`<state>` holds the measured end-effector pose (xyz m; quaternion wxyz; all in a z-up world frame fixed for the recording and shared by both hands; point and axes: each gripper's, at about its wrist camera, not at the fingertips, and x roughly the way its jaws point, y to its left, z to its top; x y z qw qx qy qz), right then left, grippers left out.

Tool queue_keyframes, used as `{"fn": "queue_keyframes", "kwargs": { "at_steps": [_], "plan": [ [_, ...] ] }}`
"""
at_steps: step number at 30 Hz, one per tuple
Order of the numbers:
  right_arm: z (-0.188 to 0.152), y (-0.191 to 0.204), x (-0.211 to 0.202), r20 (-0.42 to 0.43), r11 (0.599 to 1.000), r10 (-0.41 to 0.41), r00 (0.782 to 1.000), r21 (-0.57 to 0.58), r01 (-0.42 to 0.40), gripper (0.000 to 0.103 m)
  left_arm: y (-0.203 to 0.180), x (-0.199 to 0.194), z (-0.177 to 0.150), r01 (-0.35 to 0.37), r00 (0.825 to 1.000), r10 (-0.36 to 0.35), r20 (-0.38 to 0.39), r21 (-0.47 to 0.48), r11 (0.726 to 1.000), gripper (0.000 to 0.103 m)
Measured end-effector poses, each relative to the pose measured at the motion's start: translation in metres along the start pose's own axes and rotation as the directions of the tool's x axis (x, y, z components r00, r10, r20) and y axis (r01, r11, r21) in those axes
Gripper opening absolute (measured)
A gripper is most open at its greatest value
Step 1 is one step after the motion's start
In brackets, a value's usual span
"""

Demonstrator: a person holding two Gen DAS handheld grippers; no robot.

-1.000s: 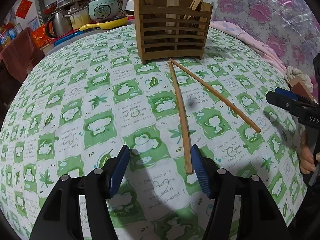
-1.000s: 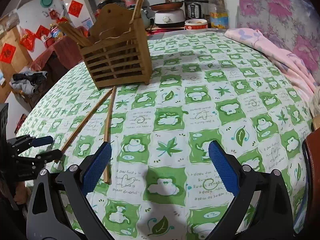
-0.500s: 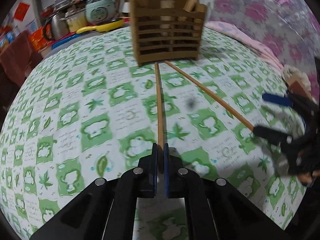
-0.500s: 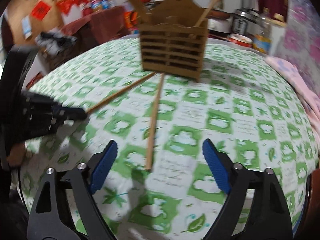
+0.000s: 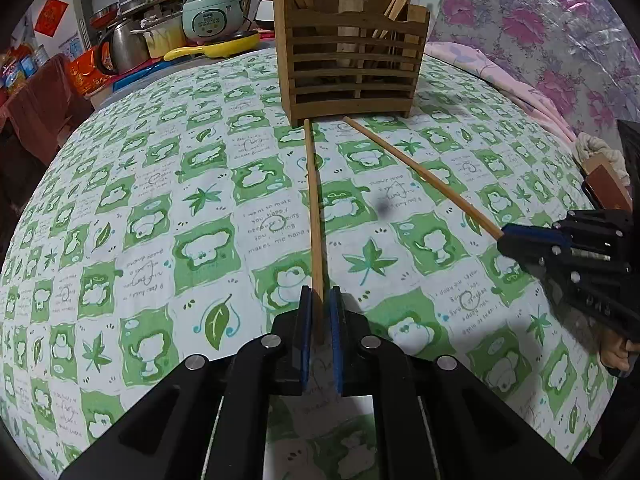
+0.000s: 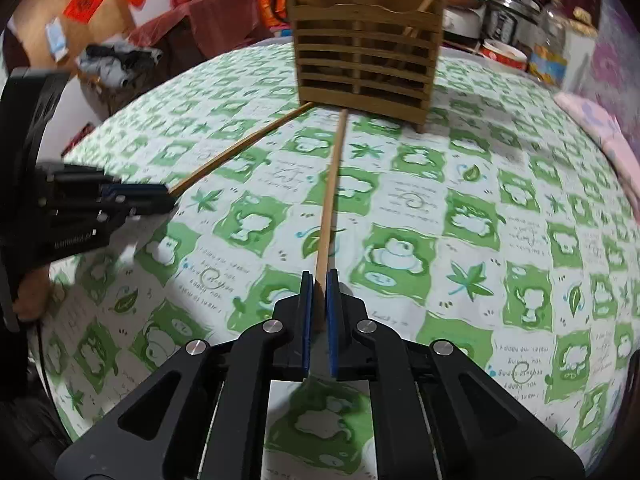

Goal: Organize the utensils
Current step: 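Close the left gripper on a chopstick while the right gripper grips the other, then lift both held chopsticks and carry them over the wooden holder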

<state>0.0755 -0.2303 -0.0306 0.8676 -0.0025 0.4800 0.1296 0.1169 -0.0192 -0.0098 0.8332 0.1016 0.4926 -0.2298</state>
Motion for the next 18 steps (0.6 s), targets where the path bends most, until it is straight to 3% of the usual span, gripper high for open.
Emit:
{"fn": "queue_keyframes", "kwargs": {
  "at_steps": [12,18],
  "plan": [
    [-0.016,-0.001,-0.018,0.022,0.999,0.008,1.0,0.035,-0.009,0.007,-0.004,-0.024,-0.027,0.005,1.0,-0.005,0.022,-0.005,1.0,0.006],
    [-0.017,-0.003,-0.041,0.108,0.998,-0.048,0.993,0.053,0.042,0.007,-0.006,-0.057,-0.017,-0.022,0.994,0.023,0.103,-0.006,1.0,0.005]
  ]
}}
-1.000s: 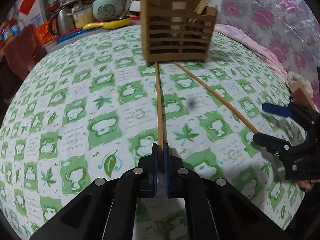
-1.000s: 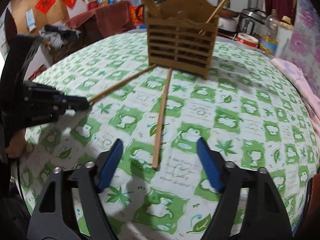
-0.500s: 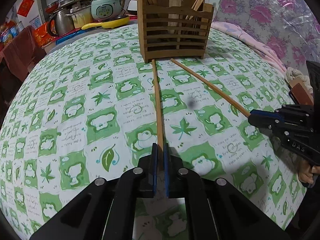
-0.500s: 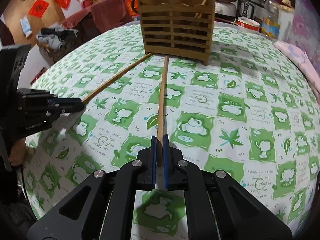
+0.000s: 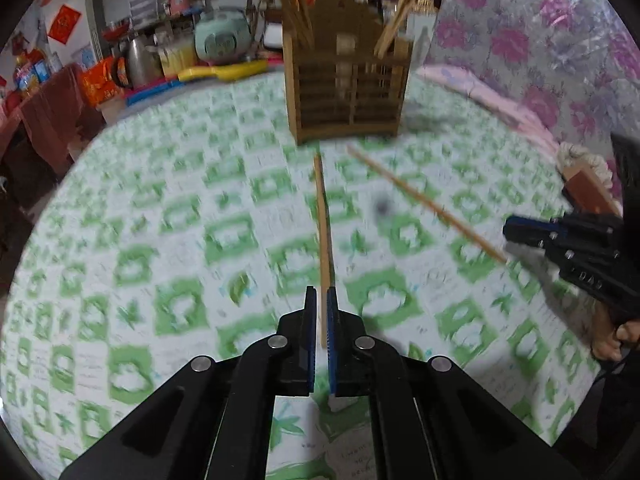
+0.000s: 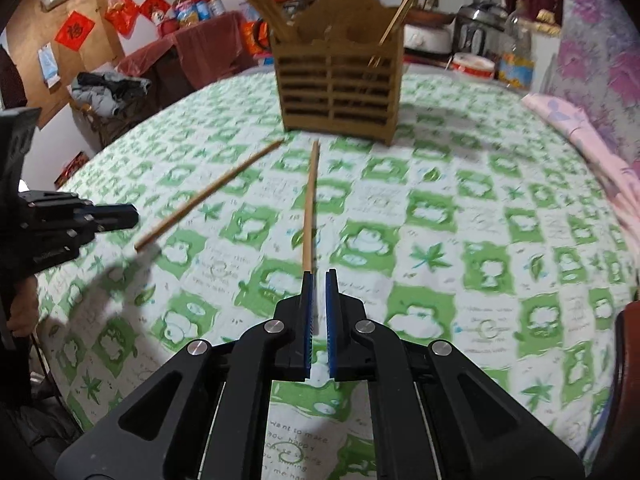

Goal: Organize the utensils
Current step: 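Lift both held chopsticks and carry them over the wooden holder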

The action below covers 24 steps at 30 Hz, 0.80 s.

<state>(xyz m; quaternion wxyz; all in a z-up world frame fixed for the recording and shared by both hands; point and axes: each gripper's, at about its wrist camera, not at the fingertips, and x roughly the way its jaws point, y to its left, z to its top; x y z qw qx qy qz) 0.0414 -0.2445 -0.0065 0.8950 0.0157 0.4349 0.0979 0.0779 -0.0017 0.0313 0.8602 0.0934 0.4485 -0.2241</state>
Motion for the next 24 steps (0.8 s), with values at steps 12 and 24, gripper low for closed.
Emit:
{"fn": "queue_keyframes", "kwargs": {
  "at_steps": [12,24],
  "plan": [
    [-0.005,0.005,0.009,-0.038,0.999,0.001,0.999,-0.035,-0.002,0.043,-0.003,0.018,-0.003,0.025,0.998,-0.026,-0.051,-0.016,1.0,0.034],
    [-0.007,0.009,0.004,-0.065,0.999,-0.015,0.998,-0.034,0.013,0.006,-0.011,0.02,-0.01,0.004,0.998,-0.001,-0.062,0.037,0.999,0.006]
  ]
}}
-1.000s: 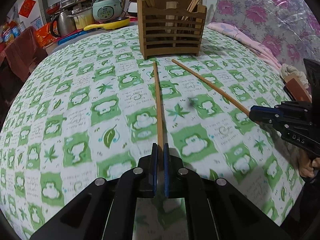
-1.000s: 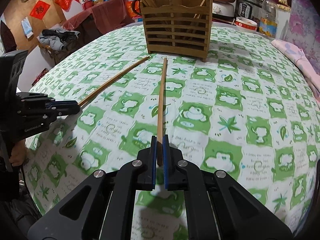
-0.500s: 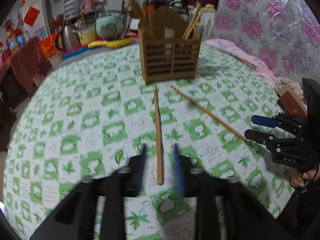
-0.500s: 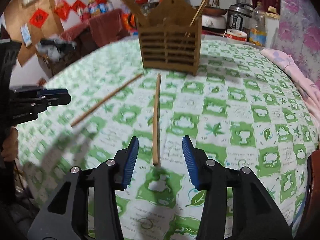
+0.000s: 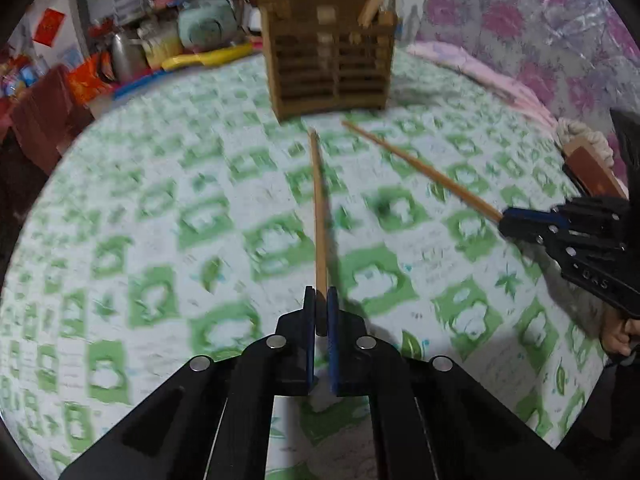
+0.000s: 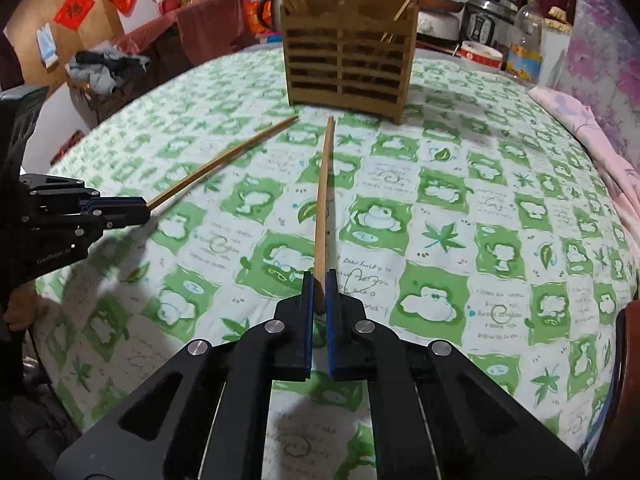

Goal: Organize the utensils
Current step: 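Lift both held chopsticks and carry them over the wooden holder, then lower both chopsticks into the holder and open both grippers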

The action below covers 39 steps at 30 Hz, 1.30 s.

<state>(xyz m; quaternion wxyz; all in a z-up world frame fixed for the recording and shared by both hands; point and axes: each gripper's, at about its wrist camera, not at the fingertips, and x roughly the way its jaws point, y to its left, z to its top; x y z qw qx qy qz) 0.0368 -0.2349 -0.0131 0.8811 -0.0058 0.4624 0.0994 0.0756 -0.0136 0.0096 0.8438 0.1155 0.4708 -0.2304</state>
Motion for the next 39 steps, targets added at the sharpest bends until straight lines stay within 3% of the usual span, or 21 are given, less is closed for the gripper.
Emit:
{"fn": "queue_keyframes", "kwargs": {
  "at_steps": [5,11,14,22,25,32,36,39],
  "plan": [
    [0.022,-0.003,-0.048,0.148,1.0,-0.016,0.989,0.009,0.014,0.007,-0.003,-0.058,0.034,-0.024,0.989,0.022,0.149,0.013,1.0,0.006],
    [0.069,-0.01,-0.098,0.318,1.0,-0.024,0.948,0.023,0.018,0.007,-0.021,-0.108,0.087,-0.032,0.955,0.017,0.296,0.047,0.998,0.006],
    [0.09,-0.013,-0.101,0.352,0.999,-0.016,0.936,0.042,0.001,0.007,-0.026,-0.11,0.107,-0.014,0.949,-0.002,0.316,0.051,0.999,0.006],
    [0.102,-0.028,-0.086,0.355,0.994,-0.002,0.935,0.099,-0.036,0.007,-0.016,-0.084,0.122,0.019,0.96,-0.023,0.278,0.018,1.0,0.006],
    [0.116,-0.03,-0.097,0.393,0.994,-0.008,0.92,0.105,-0.036,0.007,-0.011,-0.09,0.139,0.021,0.955,-0.024,0.295,0.012,1.0,0.006],
    [0.163,-0.028,-0.132,0.522,0.993,-0.021,0.852,0.107,-0.041,0.007,-0.013,-0.123,0.196,0.021,0.911,-0.025,0.412,0.013,1.0,0.006],
    [0.186,-0.024,-0.147,0.606,0.991,-0.088,0.79,0.13,0.01,0.007,-0.013,-0.134,0.225,0.008,0.881,-0.006,0.473,-0.002,1.0,0.006],
    [0.199,-0.025,-0.147,0.636,0.988,-0.125,0.761,0.153,0.035,0.007,-0.011,-0.133,0.242,-0.003,0.862,0.013,0.506,-0.019,1.0,0.006]
  ]
}}
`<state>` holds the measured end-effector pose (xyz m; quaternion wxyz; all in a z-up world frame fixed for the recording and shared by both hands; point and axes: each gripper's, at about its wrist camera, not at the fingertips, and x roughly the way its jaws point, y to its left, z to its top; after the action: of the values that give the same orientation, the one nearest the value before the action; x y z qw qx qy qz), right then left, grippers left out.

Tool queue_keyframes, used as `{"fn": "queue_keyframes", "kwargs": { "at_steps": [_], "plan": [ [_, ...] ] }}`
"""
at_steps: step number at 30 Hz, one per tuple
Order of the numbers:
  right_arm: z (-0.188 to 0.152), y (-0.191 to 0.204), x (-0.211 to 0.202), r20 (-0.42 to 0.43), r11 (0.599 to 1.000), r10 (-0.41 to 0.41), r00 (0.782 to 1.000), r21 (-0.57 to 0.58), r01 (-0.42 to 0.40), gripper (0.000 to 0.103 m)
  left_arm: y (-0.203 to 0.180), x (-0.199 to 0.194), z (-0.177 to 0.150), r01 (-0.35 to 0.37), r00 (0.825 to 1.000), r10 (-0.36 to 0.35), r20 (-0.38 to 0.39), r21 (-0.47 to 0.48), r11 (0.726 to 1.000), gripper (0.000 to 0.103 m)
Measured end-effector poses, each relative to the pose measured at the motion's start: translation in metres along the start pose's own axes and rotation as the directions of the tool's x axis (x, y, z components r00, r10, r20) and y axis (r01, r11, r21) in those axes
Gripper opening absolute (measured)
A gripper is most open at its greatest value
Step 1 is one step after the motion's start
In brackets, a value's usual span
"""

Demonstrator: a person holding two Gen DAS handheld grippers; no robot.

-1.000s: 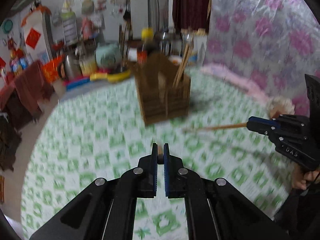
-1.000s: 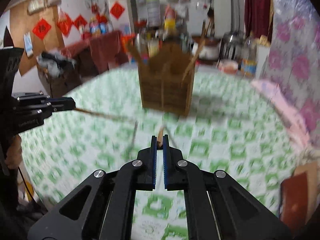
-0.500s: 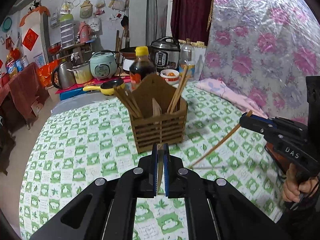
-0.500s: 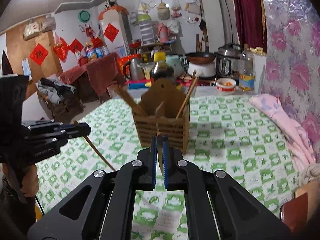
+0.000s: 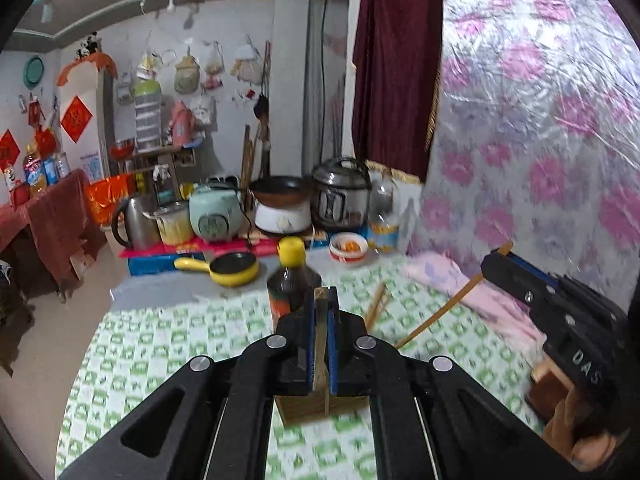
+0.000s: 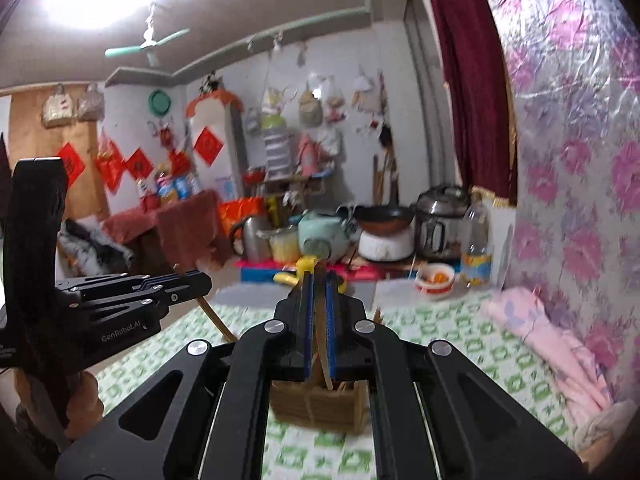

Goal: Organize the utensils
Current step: 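Lower both chopsticks into the holder and open both grippers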

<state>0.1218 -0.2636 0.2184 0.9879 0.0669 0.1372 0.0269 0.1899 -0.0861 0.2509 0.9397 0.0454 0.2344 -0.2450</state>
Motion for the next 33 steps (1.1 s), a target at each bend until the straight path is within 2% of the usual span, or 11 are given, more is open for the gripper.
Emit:
{"fn": "queue_keyframes", "kwargs": {
  "at_steps": [3,7,15,21,25,27,29,31,33],
  "plan": [
    [0.003,-0.002,0.018,0.009,1.0,-0.008,1.0,0.013,0.008,0.007,0.003,0.017,0.008,-0.019,1.0,0.019,0.013,-0.013,1.0,0.006],
    [-0.004,-0.009,0.048,-0.028,1.0,-0.005,1.0,0.023,0.005,0.007,0.008,0.047,0.003,-0.042,0.999,0.042,-0.012,-0.024,0.999,0.006],
    [-0.021,-0.026,0.1,-0.148,0.997,0.032,0.988,0.073,-0.021,0.007,0.035,0.091,-0.015,-0.017,0.997,0.01,-0.074,-0.093,0.996,0.006],
    [-0.034,-0.027,0.122,-0.22,0.995,0.05,0.974,0.092,-0.03,0.007,0.05,0.116,-0.029,0.001,0.992,-0.017,-0.128,-0.124,0.992,0.007],
    [-0.05,-0.025,0.145,-0.296,0.995,0.047,0.954,0.094,-0.02,0.007,0.054,0.135,-0.039,-0.02,0.983,-0.004,-0.181,-0.133,0.991,0.008],
    [-0.056,-0.024,0.154,-0.336,0.995,0.058,0.94,0.091,-0.03,0.012,0.058,0.141,-0.042,-0.025,0.979,-0.006,-0.203,-0.146,0.989,0.018],
    [-0.059,-0.025,0.156,-0.341,0.996,0.038,0.939,0.086,-0.009,0.013,0.062,0.14,-0.043,-0.025,0.98,-0.009,-0.198,-0.166,0.986,0.053],
    [-0.059,-0.025,0.153,-0.336,0.997,0.039,0.941,0.081,-0.012,0.016,0.066,0.135,-0.042,-0.03,0.985,-0.003,-0.175,-0.188,0.982,0.064],
    [-0.056,-0.024,0.149,-0.323,0.997,0.033,0.946,0.081,-0.007,0.026,0.068,0.129,-0.04,-0.02,0.986,-0.013,-0.164,-0.197,0.98,0.069]
  ]
}}
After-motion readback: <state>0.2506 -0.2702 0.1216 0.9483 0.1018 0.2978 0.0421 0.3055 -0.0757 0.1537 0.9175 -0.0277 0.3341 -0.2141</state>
